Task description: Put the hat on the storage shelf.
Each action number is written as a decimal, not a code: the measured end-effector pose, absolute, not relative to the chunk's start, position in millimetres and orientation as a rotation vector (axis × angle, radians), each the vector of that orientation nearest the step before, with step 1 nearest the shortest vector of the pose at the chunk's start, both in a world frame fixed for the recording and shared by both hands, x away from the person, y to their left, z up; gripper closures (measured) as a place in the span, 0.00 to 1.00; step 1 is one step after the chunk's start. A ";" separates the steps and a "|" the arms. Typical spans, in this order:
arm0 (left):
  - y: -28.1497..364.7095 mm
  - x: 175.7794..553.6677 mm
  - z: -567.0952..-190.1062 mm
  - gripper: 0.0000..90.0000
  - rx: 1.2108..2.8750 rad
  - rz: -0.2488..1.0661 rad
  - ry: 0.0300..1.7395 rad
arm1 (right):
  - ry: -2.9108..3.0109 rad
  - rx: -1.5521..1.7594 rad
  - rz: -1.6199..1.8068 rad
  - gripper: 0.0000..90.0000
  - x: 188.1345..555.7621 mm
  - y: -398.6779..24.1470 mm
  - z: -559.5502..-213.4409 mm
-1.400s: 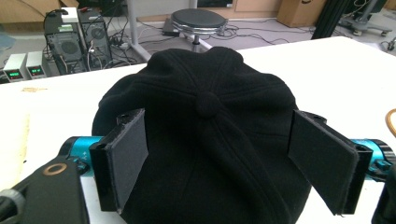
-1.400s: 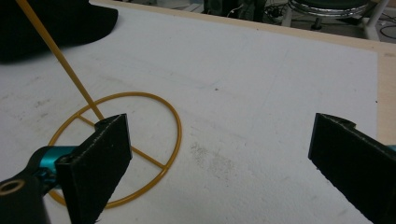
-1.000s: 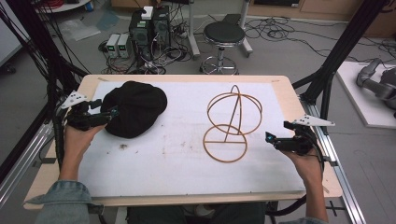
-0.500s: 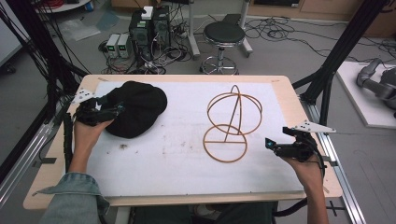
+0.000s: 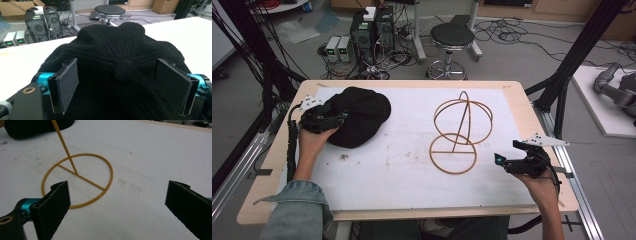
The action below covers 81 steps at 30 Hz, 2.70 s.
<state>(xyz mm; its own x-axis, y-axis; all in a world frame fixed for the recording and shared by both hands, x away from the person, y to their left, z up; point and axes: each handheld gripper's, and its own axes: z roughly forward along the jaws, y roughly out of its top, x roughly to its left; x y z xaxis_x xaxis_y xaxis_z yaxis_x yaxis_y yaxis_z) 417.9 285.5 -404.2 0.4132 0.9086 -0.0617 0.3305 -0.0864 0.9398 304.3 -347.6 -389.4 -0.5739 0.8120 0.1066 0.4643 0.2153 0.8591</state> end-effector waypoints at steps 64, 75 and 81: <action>274.0 399.9 -375.7 0.77 1.554 0.740 0.931 | 2.134 1.185 1.348 0.06 303.7 -347.7 -388.8; 267.8 385.3 -352.8 0.78 1.501 0.758 0.842 | 2.142 1.181 1.357 0.06 306.9 -345.9 -389.9; 270.8 378.7 -342.6 0.78 1.443 0.743 0.814 | 2.139 1.181 1.360 0.06 307.6 -345.3 -389.7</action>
